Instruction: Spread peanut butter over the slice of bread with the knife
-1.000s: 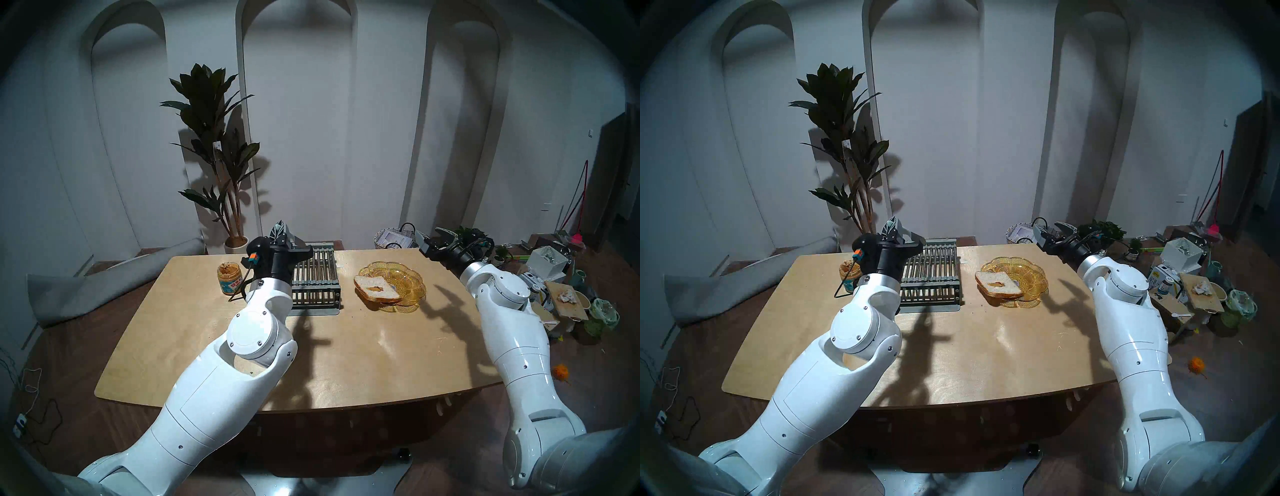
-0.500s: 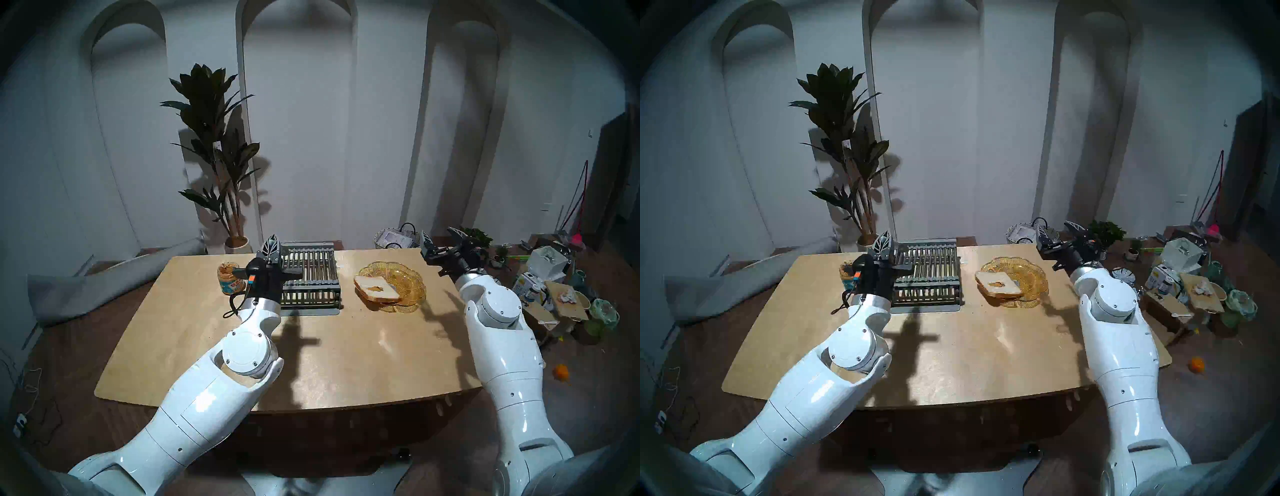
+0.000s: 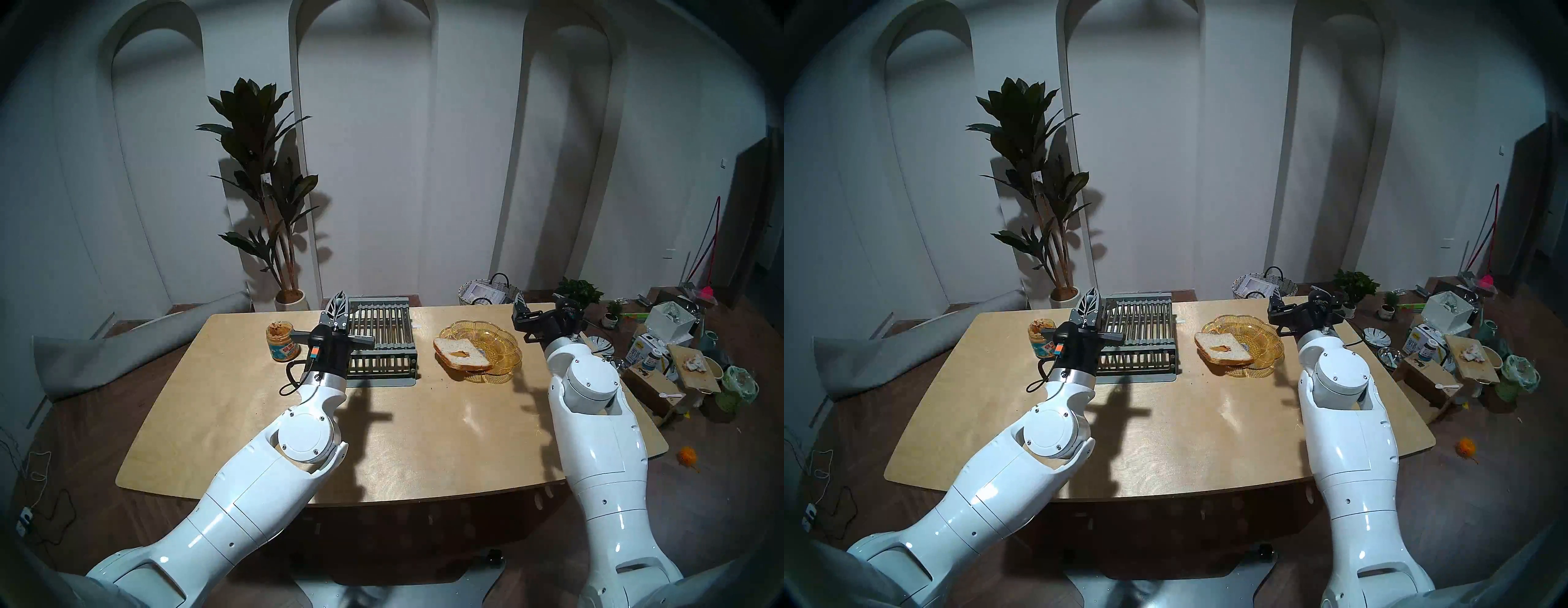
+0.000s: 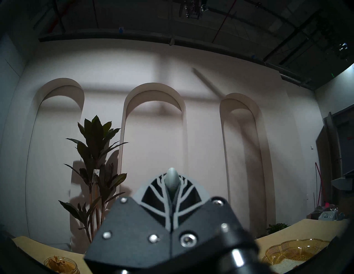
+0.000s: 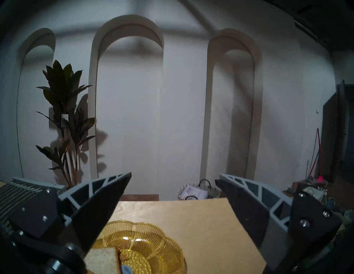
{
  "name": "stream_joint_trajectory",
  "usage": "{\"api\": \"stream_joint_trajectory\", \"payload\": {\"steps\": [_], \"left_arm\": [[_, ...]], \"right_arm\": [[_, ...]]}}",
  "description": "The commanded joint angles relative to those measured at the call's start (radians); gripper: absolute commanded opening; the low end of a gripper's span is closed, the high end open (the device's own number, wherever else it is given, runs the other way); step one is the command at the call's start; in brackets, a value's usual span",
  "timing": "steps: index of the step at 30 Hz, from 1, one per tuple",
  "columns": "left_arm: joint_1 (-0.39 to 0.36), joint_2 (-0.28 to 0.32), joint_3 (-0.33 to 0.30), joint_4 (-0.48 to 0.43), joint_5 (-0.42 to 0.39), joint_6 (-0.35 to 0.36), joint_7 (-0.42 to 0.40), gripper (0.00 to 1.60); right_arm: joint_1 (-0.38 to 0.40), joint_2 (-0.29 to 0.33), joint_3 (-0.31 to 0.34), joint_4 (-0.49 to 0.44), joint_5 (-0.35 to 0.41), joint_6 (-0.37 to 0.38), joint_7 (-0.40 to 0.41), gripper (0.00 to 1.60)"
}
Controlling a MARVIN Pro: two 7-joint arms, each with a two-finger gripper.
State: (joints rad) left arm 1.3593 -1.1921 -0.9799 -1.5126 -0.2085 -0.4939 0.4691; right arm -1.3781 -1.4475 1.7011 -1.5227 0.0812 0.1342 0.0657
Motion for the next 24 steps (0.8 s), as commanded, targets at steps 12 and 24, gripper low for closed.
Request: {"api": "stream_joint_trajectory", "payload": {"steps": [12, 24], "left_arm": [[-0.048, -0.015, -0.004, -0.02, -0.084, 0.054, -0.062, 0.0], [-0.044, -0.042, 0.024, -0.012, 0.021, 0.089, 0.0, 0.0]], "right_arm": [[0.078, -0.004, 0.0, -0.01, 0.039, 0.077, -0.004, 1.6], [0.064, 0.002, 0.005, -0.027, 0.052, 0.078, 0.003, 1.6]]}}
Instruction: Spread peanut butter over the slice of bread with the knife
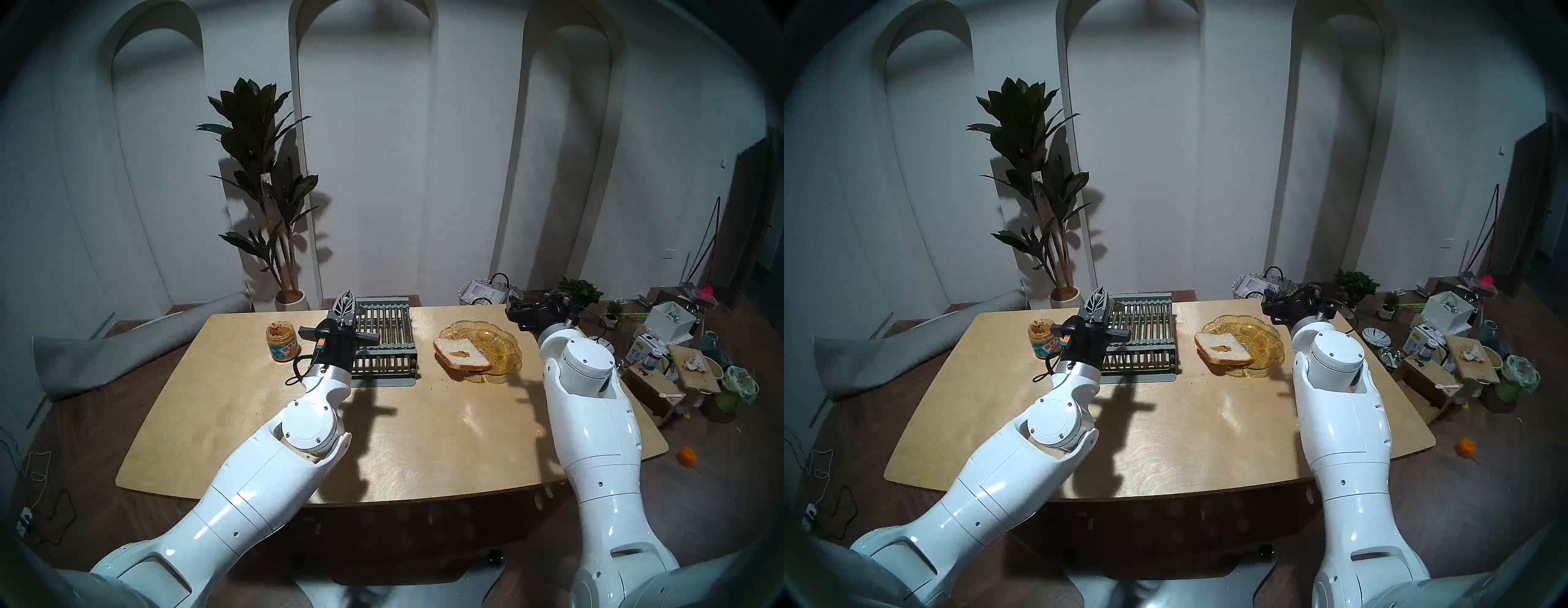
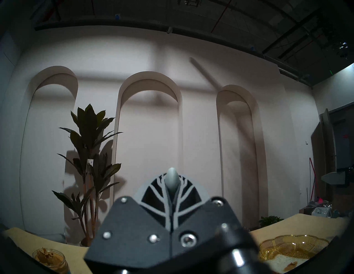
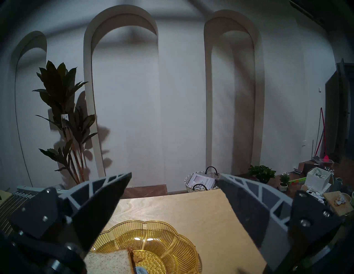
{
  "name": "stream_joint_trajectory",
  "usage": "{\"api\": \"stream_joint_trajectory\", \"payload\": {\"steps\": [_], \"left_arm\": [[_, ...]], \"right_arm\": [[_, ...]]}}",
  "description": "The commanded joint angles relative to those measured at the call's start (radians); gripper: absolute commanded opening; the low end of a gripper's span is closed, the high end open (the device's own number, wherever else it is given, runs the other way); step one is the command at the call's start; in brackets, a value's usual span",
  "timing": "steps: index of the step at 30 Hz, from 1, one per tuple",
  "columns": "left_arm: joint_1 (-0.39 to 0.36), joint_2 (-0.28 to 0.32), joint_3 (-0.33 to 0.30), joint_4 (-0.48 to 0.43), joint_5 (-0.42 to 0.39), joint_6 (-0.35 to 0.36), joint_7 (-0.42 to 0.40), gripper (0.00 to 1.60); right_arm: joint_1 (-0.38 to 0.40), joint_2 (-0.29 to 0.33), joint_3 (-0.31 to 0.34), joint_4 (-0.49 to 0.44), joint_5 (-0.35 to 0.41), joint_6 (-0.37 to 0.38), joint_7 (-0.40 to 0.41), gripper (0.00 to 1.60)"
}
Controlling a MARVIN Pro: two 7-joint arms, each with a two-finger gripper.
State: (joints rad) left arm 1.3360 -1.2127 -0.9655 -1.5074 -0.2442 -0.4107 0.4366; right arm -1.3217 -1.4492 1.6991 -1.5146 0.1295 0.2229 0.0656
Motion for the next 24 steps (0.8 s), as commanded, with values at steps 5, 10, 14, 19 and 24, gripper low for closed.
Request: {"api": "stream_joint_trajectory", "payload": {"steps": [5, 10, 14, 19, 24], "left_arm": [[-0.02, -0.031, 0.022, -0.021, 0.065, 0.025, 0.048, 0.0], [-0.027, -0.043, 0.036, -0.003, 0.091, 0.041, 0.071, 0.0], [-0.033, -0.05, 0.039, 0.022, 0.1, 0.043, 0.086, 0.0], [-0.043, -0.058, 0.038, 0.055, 0.102, 0.039, 0.096, 0.0], [-0.05, -0.067, 0.034, 0.08, 0.084, 0.036, 0.093, 0.0]], "right_arm": [[0.002, 0.005, 0.012, -0.043, 0.012, -0.011, 0.008, 1.6], [-0.003, 0.006, 0.018, -0.051, 0.02, -0.01, 0.016, 1.6], [-0.008, 0.008, 0.023, -0.058, 0.025, -0.01, 0.022, 1.6], [-0.011, 0.011, 0.026, -0.061, 0.029, -0.011, 0.029, 1.6], [-0.012, 0.013, 0.029, -0.063, 0.033, -0.013, 0.036, 1.6]]}}
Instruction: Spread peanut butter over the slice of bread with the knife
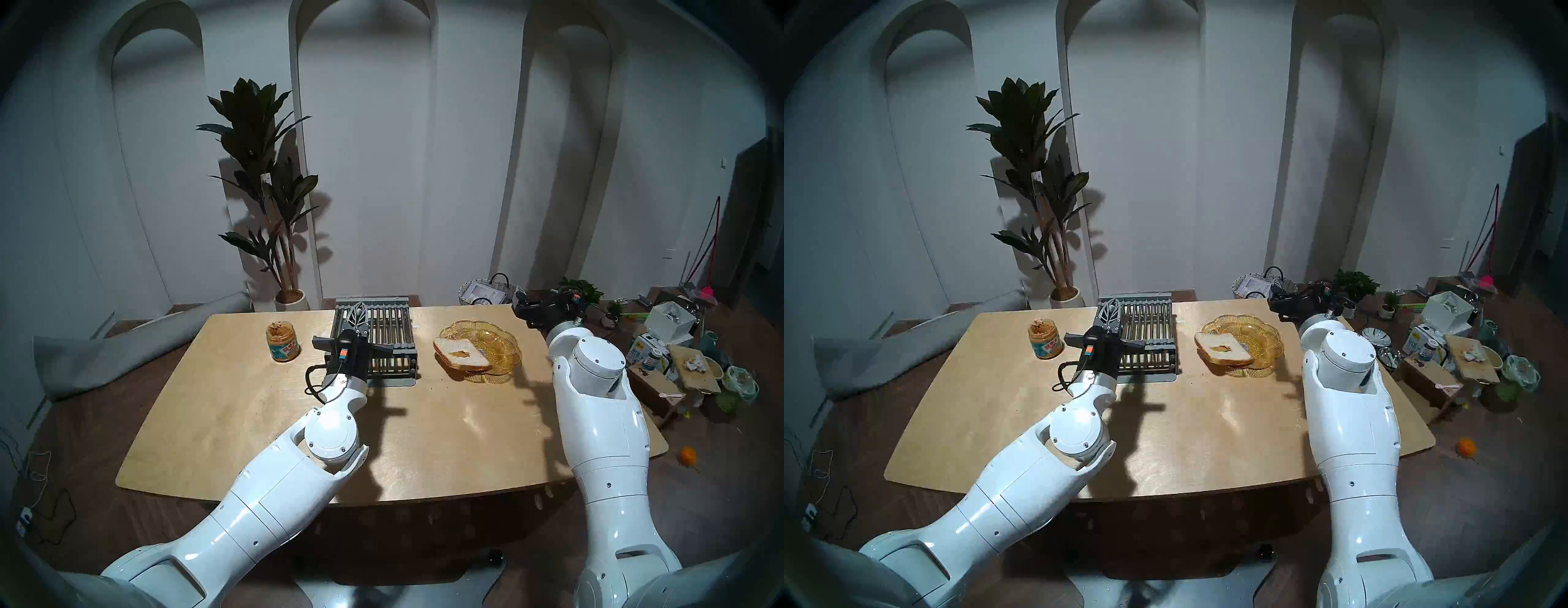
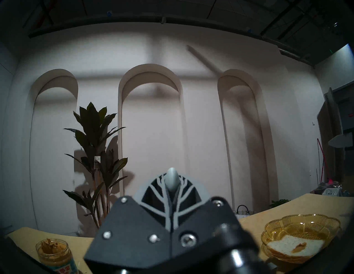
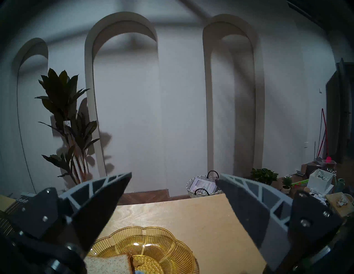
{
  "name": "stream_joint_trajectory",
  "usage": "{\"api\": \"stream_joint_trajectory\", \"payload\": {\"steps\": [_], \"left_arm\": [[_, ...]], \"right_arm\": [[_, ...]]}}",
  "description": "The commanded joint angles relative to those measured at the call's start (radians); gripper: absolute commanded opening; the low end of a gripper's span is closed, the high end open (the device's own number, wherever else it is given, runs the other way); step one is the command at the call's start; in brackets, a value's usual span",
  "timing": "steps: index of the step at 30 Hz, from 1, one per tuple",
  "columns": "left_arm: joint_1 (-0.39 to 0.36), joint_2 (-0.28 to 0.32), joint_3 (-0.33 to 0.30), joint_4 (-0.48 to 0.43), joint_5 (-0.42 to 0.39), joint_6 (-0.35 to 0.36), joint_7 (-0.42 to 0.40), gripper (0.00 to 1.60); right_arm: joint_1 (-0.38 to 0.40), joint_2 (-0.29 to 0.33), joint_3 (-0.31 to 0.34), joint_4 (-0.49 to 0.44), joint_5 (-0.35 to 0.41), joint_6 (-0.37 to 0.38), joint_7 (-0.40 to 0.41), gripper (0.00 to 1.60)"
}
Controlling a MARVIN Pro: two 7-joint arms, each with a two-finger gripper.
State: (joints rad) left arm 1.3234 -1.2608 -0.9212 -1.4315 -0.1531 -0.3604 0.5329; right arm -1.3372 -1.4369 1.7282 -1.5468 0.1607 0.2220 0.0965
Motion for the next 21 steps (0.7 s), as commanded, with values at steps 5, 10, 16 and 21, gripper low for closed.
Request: {"api": "stream_joint_trajectory", "payload": {"steps": [5, 10, 16, 21], "left_arm": [[-0.04, -0.024, -0.008, 0.019, -0.005, -0.019, -0.004, 0.0], [-0.037, -0.034, -0.003, 0.026, 0.003, -0.006, 0.006, 0.0], [-0.032, -0.055, -0.001, 0.042, 0.007, 0.01, 0.025, 0.0], [-0.039, -0.068, 0.004, 0.061, 0.017, 0.021, 0.039, 0.0]], "right_arm": [[0.002, 0.002, 0.003, -0.032, 0.003, -0.013, 0.006, 1.6], [0.002, 0.003, 0.005, -0.032, 0.004, -0.015, 0.008, 1.6], [0.006, 0.003, 0.007, -0.03, 0.006, -0.016, 0.01, 1.6], [0.008, 0.004, 0.008, -0.027, 0.01, -0.017, 0.014, 1.6]]}}
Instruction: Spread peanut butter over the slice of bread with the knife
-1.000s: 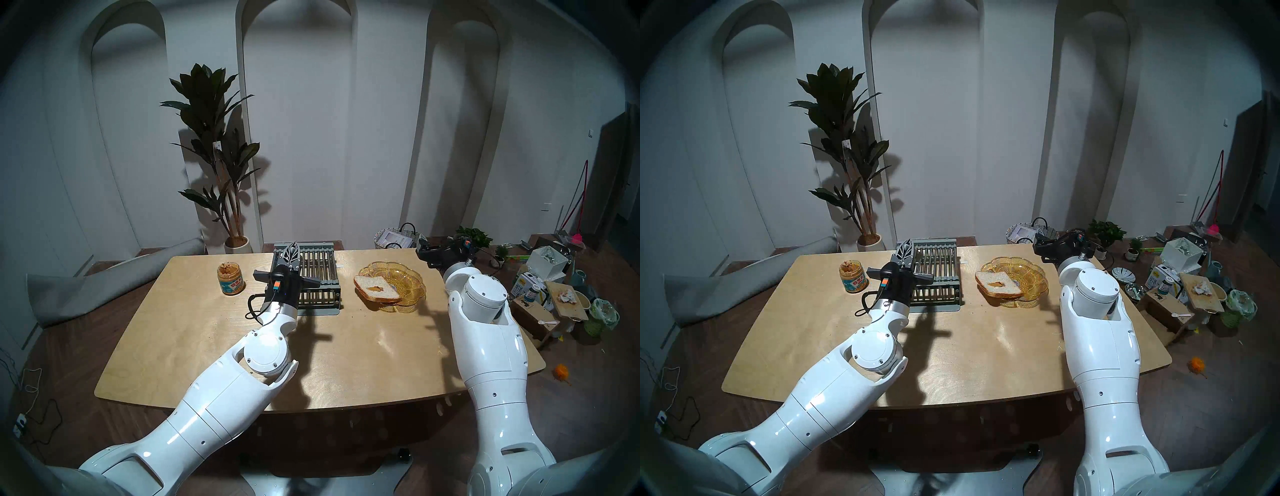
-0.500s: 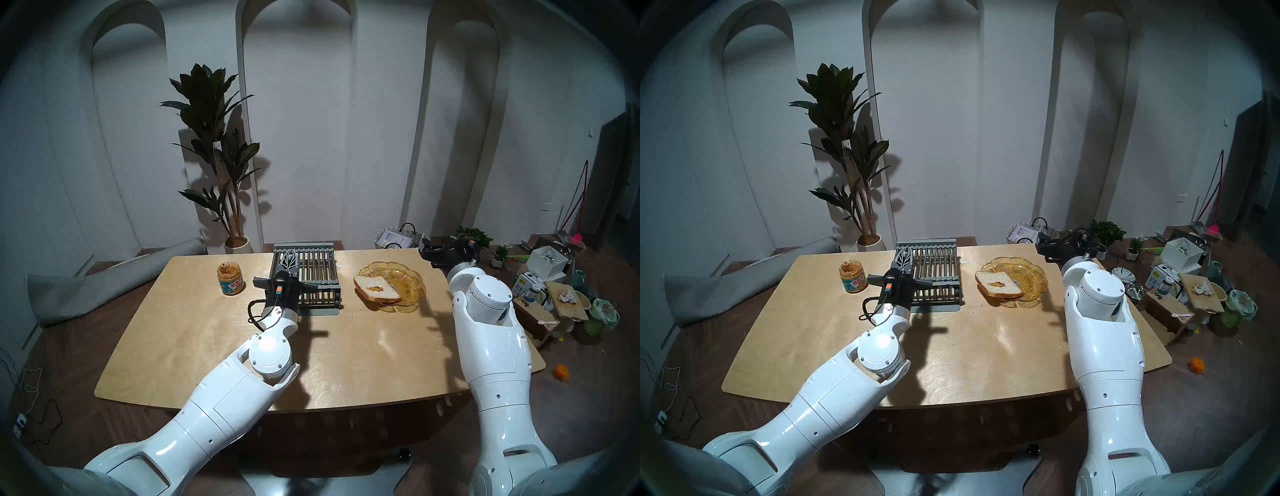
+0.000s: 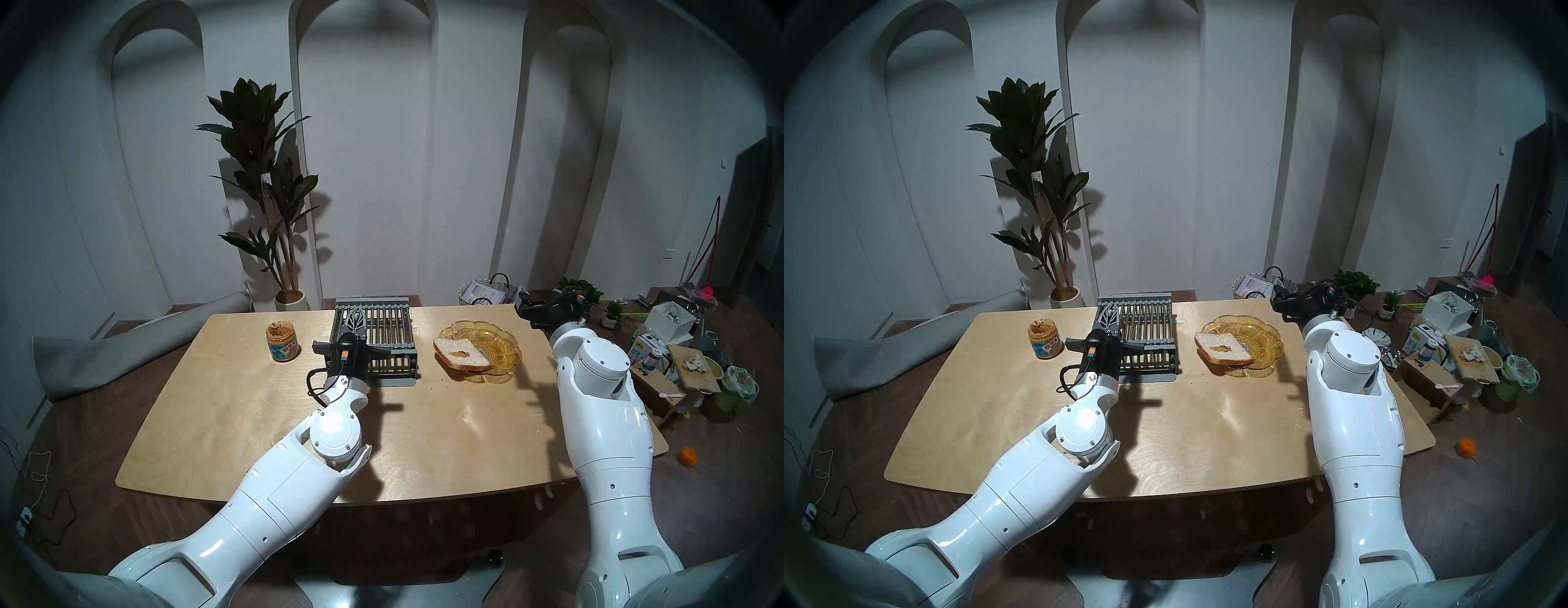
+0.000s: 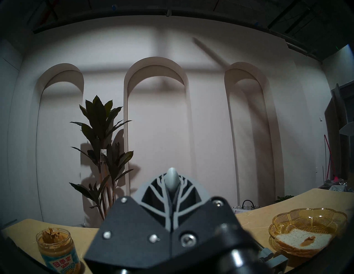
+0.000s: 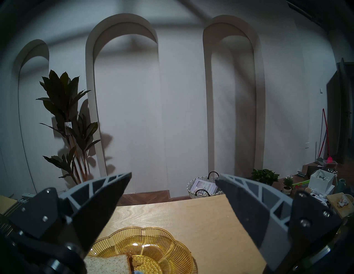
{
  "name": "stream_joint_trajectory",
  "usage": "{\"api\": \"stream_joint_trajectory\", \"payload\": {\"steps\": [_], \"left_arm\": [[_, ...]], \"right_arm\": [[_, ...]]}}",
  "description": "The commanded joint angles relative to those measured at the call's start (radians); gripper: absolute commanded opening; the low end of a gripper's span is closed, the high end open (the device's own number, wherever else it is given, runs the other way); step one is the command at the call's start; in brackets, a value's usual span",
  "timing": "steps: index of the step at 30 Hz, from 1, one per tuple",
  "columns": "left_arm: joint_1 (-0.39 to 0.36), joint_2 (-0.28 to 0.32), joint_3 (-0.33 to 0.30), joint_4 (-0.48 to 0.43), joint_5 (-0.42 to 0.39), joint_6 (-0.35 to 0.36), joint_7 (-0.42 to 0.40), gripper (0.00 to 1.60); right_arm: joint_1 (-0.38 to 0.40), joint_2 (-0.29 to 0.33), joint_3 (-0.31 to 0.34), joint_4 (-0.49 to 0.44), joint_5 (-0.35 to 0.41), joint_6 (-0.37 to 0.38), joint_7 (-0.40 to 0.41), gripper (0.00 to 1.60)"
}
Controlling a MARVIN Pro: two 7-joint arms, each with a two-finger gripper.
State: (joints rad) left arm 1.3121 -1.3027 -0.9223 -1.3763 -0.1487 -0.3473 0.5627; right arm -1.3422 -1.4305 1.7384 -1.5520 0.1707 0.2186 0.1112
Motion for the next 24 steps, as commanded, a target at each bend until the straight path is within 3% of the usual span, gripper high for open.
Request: {"api": "stream_joint_trajectory", "payload": {"steps": [1, 24], "left_arm": [[-0.029, -0.028, 0.005, 0.008, 0.014, 0.012, 0.012, 0.0], [-0.093, -0.089, 0.02, 0.182, 0.046, -0.018, 0.051, 0.0]], "right_arm": [[0.014, -0.002, -0.002, -0.021, 0.0, -0.013, 0.0, 1.6], [0.029, 0.006, 0.001, 0.006, 0.009, -0.019, 0.012, 1.6]]}}
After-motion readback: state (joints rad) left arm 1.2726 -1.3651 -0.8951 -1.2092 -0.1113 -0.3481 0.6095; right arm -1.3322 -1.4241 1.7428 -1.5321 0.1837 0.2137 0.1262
